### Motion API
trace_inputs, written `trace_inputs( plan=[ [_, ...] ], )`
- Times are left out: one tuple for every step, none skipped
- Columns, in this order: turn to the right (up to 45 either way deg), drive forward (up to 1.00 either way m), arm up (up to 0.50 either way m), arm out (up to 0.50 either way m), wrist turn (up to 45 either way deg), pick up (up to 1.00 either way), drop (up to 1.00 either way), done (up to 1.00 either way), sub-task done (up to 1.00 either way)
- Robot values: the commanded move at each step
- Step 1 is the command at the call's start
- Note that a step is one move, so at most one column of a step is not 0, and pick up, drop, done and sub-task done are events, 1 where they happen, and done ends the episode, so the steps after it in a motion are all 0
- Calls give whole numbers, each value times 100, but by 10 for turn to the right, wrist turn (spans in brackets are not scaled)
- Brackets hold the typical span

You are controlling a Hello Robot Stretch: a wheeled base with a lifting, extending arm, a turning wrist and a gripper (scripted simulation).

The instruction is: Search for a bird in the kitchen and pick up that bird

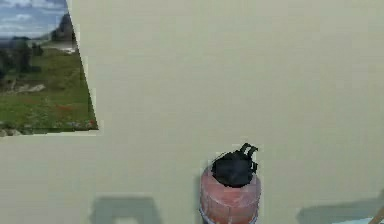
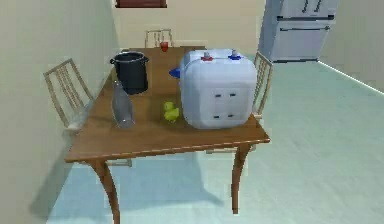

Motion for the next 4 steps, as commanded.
trace_inputs(
  plan=[
    [450,0,0,0,0,0,0,0,0],
    [450,0,0,0,0,0,0,0,0],
    [120,0,0,0,0,0,0,0,0],
    [0,50,0,0,0,0,0,0,0]
  ],
)
